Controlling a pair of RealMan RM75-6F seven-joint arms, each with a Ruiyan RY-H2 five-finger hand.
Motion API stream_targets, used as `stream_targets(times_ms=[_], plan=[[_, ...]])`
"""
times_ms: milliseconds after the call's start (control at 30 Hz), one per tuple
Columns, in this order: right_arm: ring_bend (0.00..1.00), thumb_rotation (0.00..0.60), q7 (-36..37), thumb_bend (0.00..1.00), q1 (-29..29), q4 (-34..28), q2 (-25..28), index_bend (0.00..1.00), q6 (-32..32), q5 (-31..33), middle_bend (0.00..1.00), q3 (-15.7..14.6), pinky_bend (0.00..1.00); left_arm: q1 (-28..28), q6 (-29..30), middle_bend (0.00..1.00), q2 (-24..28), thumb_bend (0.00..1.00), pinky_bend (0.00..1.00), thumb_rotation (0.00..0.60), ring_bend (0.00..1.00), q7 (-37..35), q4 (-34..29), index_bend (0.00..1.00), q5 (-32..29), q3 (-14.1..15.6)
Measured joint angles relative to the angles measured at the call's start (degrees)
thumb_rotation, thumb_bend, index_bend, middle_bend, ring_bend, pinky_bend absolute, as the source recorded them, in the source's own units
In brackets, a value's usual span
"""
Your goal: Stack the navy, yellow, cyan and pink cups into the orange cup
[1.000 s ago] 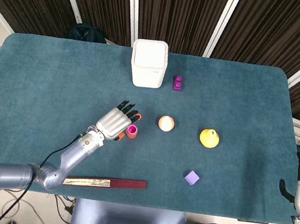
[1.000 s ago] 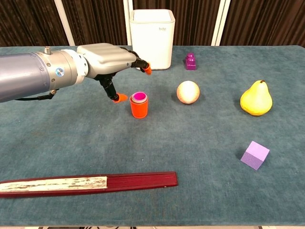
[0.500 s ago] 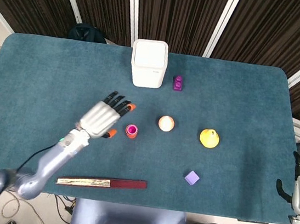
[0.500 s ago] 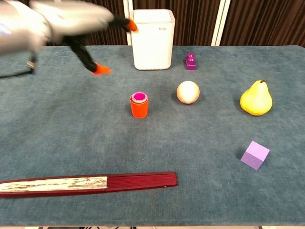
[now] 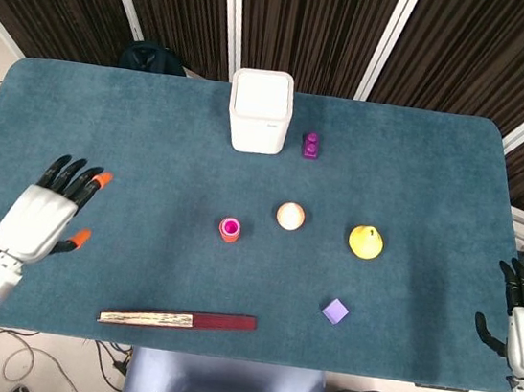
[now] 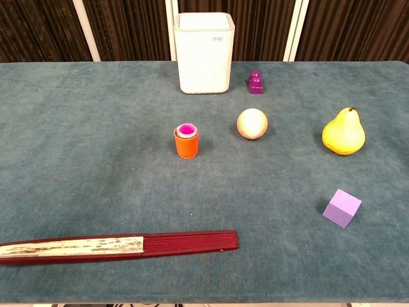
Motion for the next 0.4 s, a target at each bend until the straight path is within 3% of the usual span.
stream_targets(times_ms=[133,400], plan=[[0.04,0.600,2.03,0.43,0.24,0.81,0.42,0.06,1.26,-3.51,0.00,-1.10,0.00,3.20,2.62,0.08,0.23,0.25,0.00,0.600,0.00,-4.29,3.23,0.11,3.80,1.65],[0.04,0.600,3.00,0.43,0.38,1.19,0.37,0.06,2.93,-5.58,0.00,-1.74,0.00,6.21,5.52,0.08,-1.28,0.25,0.00,0.600,0.00,-9.18,7.87,0.11,6.08,1.84]])
